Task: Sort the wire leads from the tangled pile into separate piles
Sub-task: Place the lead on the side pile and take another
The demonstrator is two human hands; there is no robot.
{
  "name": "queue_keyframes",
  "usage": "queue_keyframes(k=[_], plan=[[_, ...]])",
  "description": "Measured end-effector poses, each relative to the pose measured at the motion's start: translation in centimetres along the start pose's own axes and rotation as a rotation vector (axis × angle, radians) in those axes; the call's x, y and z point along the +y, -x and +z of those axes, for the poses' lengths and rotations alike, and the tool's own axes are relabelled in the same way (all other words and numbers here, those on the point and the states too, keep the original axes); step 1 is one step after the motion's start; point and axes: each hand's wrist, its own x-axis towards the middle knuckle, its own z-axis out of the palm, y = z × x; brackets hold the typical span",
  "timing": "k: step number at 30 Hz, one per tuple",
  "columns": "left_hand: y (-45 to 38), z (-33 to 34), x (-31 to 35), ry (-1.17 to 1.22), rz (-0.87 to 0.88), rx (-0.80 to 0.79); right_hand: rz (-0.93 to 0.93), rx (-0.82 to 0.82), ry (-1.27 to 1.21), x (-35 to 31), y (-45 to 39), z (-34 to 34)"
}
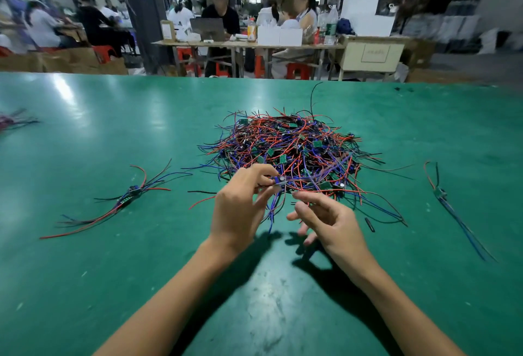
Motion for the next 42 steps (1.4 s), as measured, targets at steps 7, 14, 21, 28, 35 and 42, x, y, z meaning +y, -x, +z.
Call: queue_keyframes(k=[7, 14, 21, 28, 35, 42], plan=[[2.1, 1.4, 1.2, -0.035, 0.159, -0.023, 0.046, 0.231, -0.1, 0.5, -0.4, 0.3], [2.9, 1.4, 1.2, -0.029, 0.194, -0.019, 0.131, 0.231, -0.054, 0.6, -0.2, 0.8], [2.8, 1.0, 1.3, -0.096, 0.217, 0.0, 0.178, 0.246, -0.219, 0.3, -0.2, 0.6], [2.6, 0.9, 1.7, -0.147, 0.135, -0.027, 0.144, 0.344, -0.334, 0.3, -0.6, 0.7], [2.3, 0.6, 1.4, -0.217, 0.053, -0.023, 0.083, 0.433, -0.363, 0.0, -0.6, 0.8], [2.2, -0.4, -0.1, -0.135, -0.094, -0.105, 0.127, 0.489, -0.474, -0.7, -1.2, -0.8]])
